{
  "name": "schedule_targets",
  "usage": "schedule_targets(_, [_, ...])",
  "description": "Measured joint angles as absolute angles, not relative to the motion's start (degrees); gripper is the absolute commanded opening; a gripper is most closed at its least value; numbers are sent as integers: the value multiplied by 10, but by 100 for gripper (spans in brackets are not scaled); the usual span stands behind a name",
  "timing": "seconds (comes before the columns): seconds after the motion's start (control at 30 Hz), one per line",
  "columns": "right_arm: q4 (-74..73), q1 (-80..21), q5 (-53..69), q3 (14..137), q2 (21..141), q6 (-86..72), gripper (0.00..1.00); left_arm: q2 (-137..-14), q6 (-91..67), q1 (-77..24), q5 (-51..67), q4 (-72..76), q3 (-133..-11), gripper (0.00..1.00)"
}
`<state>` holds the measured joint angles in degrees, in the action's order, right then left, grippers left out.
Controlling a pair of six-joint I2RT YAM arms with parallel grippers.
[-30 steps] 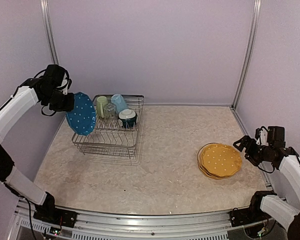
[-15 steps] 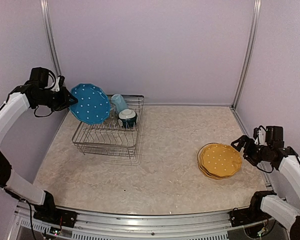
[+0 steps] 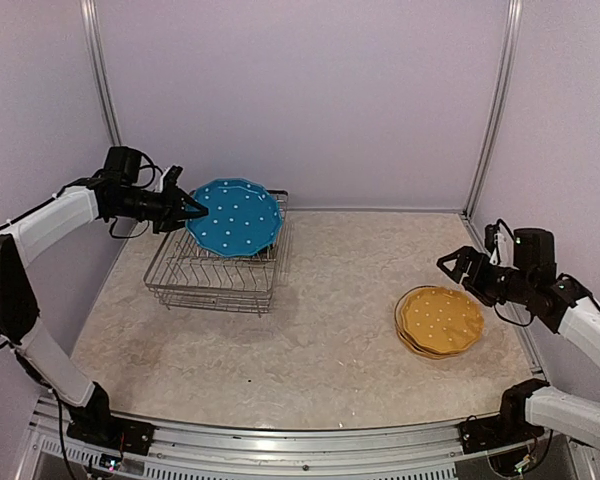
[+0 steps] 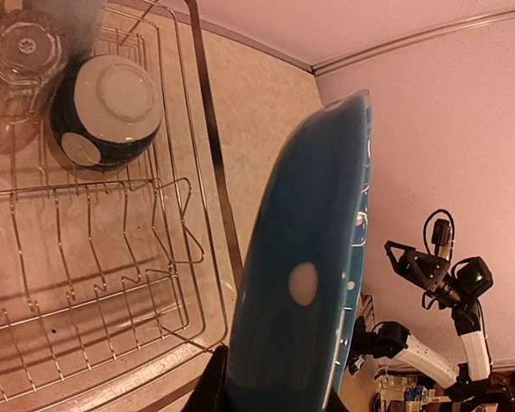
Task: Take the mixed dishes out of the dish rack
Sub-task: Pass from the left arm to the right
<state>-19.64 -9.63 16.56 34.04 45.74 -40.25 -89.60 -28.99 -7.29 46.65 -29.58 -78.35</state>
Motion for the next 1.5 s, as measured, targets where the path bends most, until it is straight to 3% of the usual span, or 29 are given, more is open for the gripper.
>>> schedule_targets(0.2, [-93, -212, 151, 359, 523, -445, 100, -929, -300, -156, 496, -284, -783, 0])
schedule_targets(0.43, [25, -377, 141, 416, 712, -486, 100, -970, -295, -234, 501, -287, -784, 0])
schedule_targets(0.6, [121, -425, 161, 476, 821, -517, 93, -987, -279, -269, 488, -301, -786, 0])
schedule_targets(0.9, [244, -427, 188, 467, 864, -583, 62, -993, -258, -309, 474, -316, -792, 0])
schedule_targets(1.13, [320, -428, 196, 423, 874, -627, 51, -994, -257, -308, 475, -315, -792, 0])
schedule_targets(1.3, [356, -429, 208, 423, 900, -647, 38, -995, -257, -308, 476, -315, -792, 0])
schedule_targets(1.43, [367, -429, 211, 423, 915, -653, 13, -997, -256, -307, 479, -316, -792, 0])
schedule_targets(1.5, [381, -426, 216, 420, 918, -660, 0, -998, -260, -302, 484, -322, -793, 10])
